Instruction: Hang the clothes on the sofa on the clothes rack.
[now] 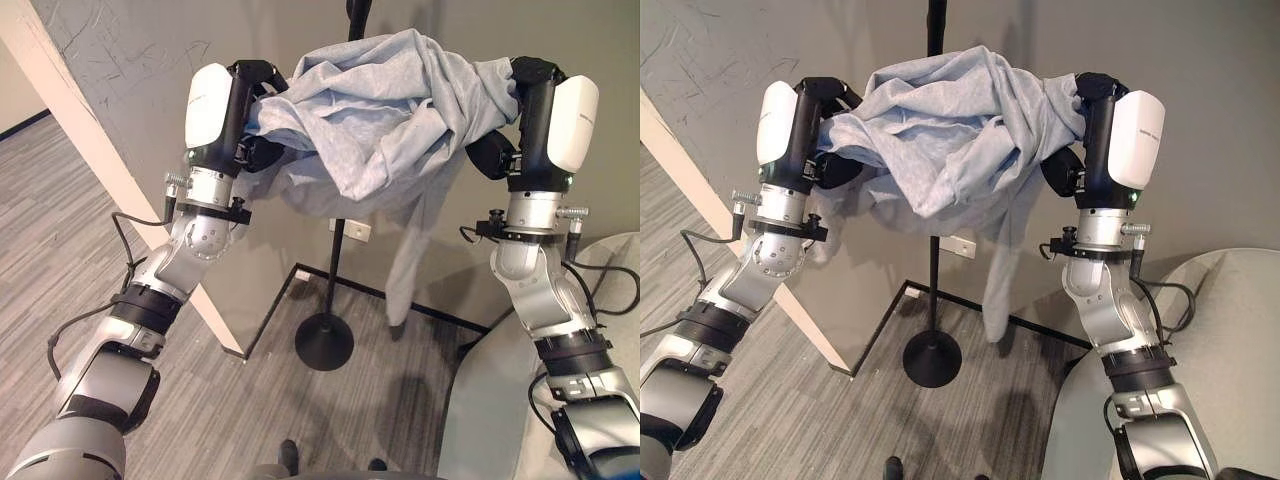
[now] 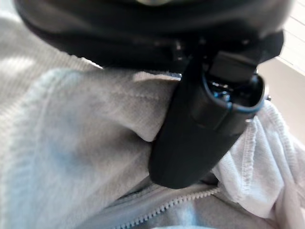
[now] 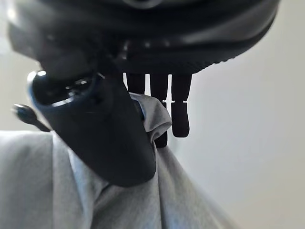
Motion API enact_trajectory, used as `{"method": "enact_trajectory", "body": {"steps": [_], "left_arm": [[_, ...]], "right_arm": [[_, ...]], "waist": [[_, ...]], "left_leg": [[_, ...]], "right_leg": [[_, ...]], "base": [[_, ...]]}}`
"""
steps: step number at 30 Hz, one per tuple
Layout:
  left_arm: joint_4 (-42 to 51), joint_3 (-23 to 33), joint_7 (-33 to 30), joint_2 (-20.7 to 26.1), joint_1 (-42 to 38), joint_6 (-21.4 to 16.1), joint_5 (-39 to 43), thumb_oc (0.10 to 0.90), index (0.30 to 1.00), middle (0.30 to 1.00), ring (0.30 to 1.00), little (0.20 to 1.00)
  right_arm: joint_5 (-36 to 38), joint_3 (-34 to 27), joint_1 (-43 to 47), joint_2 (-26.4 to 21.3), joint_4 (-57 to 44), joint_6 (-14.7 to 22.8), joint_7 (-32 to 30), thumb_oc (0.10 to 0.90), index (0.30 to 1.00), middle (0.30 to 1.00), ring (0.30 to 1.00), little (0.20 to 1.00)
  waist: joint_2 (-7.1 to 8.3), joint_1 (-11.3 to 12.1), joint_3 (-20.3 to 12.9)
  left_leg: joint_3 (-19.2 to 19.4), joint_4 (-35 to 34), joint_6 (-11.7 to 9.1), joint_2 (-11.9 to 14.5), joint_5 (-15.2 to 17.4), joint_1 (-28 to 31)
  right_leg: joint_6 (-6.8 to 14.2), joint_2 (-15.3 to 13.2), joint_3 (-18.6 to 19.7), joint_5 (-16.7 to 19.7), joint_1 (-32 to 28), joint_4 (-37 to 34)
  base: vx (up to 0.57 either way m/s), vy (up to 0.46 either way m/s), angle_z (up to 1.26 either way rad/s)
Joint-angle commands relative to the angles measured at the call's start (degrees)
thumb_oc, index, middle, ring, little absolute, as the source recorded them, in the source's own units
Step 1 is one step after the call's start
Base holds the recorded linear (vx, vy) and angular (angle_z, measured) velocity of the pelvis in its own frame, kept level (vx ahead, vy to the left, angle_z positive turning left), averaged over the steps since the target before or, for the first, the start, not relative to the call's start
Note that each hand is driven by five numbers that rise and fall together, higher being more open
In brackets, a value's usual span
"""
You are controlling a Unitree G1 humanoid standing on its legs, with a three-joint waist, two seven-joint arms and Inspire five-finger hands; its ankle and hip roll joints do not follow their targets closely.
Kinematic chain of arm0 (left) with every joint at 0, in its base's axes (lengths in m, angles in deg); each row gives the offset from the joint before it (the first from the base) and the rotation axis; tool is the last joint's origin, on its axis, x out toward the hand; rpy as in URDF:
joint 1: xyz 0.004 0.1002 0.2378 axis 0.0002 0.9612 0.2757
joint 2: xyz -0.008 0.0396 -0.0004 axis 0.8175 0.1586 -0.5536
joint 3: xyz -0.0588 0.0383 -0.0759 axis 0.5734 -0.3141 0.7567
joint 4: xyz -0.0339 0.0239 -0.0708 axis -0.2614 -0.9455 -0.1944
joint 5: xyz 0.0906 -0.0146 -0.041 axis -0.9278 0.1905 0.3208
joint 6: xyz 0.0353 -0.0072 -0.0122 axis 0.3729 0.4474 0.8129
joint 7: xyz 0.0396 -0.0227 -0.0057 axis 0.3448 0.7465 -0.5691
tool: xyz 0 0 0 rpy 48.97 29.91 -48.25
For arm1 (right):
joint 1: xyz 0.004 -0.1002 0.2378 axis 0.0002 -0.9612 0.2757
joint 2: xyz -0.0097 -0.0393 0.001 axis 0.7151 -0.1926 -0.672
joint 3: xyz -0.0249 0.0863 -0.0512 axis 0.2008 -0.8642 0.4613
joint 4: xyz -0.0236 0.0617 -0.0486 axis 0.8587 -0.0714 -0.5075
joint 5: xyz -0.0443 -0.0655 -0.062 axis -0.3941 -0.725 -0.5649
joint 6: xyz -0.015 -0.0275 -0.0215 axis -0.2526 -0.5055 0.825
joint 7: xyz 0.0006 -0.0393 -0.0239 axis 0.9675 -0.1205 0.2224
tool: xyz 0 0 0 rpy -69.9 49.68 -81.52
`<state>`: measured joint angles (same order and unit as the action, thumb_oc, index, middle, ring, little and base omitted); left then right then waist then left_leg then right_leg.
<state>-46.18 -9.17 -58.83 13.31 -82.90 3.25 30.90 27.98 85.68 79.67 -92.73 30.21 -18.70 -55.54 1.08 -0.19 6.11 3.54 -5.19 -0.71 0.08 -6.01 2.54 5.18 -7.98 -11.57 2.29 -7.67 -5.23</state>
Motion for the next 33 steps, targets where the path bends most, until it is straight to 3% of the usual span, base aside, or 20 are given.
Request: {"method": "enact_trajectory", "body": {"steps": [1,7,12,14,16,18,24,25,26,27,28,32,33], "left_arm": [[-7.92,3.52,-4.55,5.47,-7.1,2.39,0.83,0.4,0.3,0.3,0.3,0.3],[-11.92,1.73,-4.24,4.65,-9.54,3.69,1.61,0.4,0.3,0.3,0.3,0.3],[-14.08,1.5,-1.07,3.41,-6.41,3.66,4.02,0.4,0.3,0.3,0.3,0.3],[-13.18,4.21,1.55,1.7,0.97,3.36,6.46,0.4,0.3,0.3,0.3,0.3],[-12.68,5.14,2.27,1.06,3.41,3.21,6.93,0.4,0.3,0.3,0.3,0.3],[-12.11,8.06,4.05,-3.99,12.77,1.95,9.86,0.4,0.3,0.3,0.3,0.3],[-9.35,10.61,3.31,-8.48,20.42,0.86,14.53,0.4,0.3,0.3,0.3,0.3],[-8.65,10.83,3.14,-9.45,21.52,0.72,15.8,0.411,0.316,0.316,0.316,0.316],[-8.02,11.17,2.71,-10.37,22.33,0.52,17.11,0.433,0.349,0.349,0.349,0.349],[-7.6,11.47,2.32,-10.95,22.91,0.42,17.88,0.458,0.387,0.387,0.387,0.387],[-7.15,11.65,2.02,-11.69,23.64,0.2,18.59,0.469,0.404,0.404,0.404,0.404],[-4.0,12.39,1.08,-13.51,25.69,-0.61,20.78,0.645,0.667,0.667,0.667,0.667],[-3.24,12.66,1.06,-13.69,25.95,-0.88,21.14,0.648,0.672,0.672,0.672,0.672]], "right_arm": [[3.99,-5.43,5.92,-8.54,5.07,-4.98,-6.97,0.4,0.3,0.3,0.3,0.3],[6.07,-2.27,9.73,-9.88,12.08,-5.92,-6.1,0.4,0.3,0.3,0.3,0.3],[9.66,1.75,8.7,-8.84,16.23,-4.55,0.34,0.4,0.3,0.3,0.3,0.3],[10.53,2.72,3.34,-6.28,14.26,-3.99,5.65,0.4,0.3,0.3,0.3,0.3],[10.13,2.92,1.14,-5.59,13.56,-3.92,7.05,0.4,0.3,0.3,0.3,0.3],[10.49,3.93,-7.02,-1.34,13.04,-2.44,11.34,0.4,0.3,0.3,0.3,0.3],[12.98,3.5,-13.55,3.66,9.51,-0.87,13.05,0.4,0.3,0.3,0.3,0.3],[13.86,3.54,-14.42,4.65,9.09,-0.4,13.14,0.42,0.331,0.331,0.331,0.331],[15.04,3.4,-15.02,5.93,8.43,0.17,12.92,0.546,0.519,0.519,0.519,0.519],[15.89,3.36,-15.58,6.57,7.88,0.57,12.96,0.8,0.9,0.9,0.9,0.9],[16.93,3.33,-16.11,7.49,7.11,1.23,12.99,0.8,0.9,0.9,0.9,0.9],[20.33,3.34,-18.68,9.93,4.21,3.04,13.39,0.8,0.9,0.9,0.9,0.9],[20.94,3.25,-19.1,10.32,3.82,3.33,13.53,0.8,0.9,0.9,0.9,0.9]], "waist": [[-0.48,1.29,-8.62],[-0.51,1.21,-8.53],[-0.49,0.91,-7.88],[-0.33,0.8,-7.44],[-0.33,0.81,-7.41],[0.17,1.27,-6.64],[0.59,1.72,-6.51],[0.67,1.82,-6.58],[0.78,1.99,-6.49],[0.87,2.0,-6.5],[1.0,2.1,-6.48],[1.21,2.27,-6.35],[1.21,2.27,-6.31]], "left_leg": [[1.21,0.19,-3.05,3.25,3.72,1.63],[1.32,0.19,-3.12,3.47,4.14,2.31],[1.56,0.19,-3.13,3.71,4.21,2.85],[1.69,0.19,-3.15,3.96,4.29,3.2],[1.74,0.19,-3.14,3.99,4.33,3.25],[1.58,0.19,-3.2,4.14,4.31,3.27],[1.26,0.19,-3.18,4.29,4.36,3.12],[1.13,0.19,-3.17,4.3,4.34,3.06],[1.05,0.19,-3.15,4.32,4.3,3.0],[0.94,0.19,-3.14,4.33,4.29,2.96],[0.86,0.19,-3.14,4.38,4.27,2.95],[0.75,0.19,-3.2,4.53,4.35,3.01],[0.75,0.19,-3.23,4.57,4.35,3.02]], "right_leg": [[4.49,-3.46,1.11,-0.77,-0.53,3.89],[4.69,-3.38,1.29,-0.63,-0.5,3.86],[4.6,-3.12,1.78,-0.55,-0.29,4.06],[4.41,-2.98,1.9,-0.57,-0.34,3.9],[4.35,-2.96,1.9,-0.59,-0.37,3.8],[4.07,-2.79,1.49,-0.69,-0.51,3.47],[3.9,-2.62,1.12,-0.57,-0.79,2.65],[3.83,-2.57,1.04,-0.6,-0.84,2.57],[3.78,-2.49,0.89,-0.62,-0.84,2.55],[3.72,-2.47,0.83,-0.62,-0.87,2.52],[3.67,-2.41,0.82,-0.59,-0.96,2.42],[3.52,-2.28,0.66,-0.6,-1.08,2.18],[3.51,-2.27,0.61,-0.58,-1.1,2.15]], "base": [[0.05,0.021,-0.02],[0.03,0.007,-0.13],[-0.01,-0.009,-0.08],[0.02,-0.019,-0.08],[0.01,-0.009,-0.1],[0.01,-0.011,-0.03],[0.0,0.0,0.0],[0.0,0.0,0.0],[0.0,0.0,0.0],[0.0,0.0,0.0],[0.0,0.0,0.0],[0.0,-0.01,0.04],[0.0,0.0,0.0]]}}
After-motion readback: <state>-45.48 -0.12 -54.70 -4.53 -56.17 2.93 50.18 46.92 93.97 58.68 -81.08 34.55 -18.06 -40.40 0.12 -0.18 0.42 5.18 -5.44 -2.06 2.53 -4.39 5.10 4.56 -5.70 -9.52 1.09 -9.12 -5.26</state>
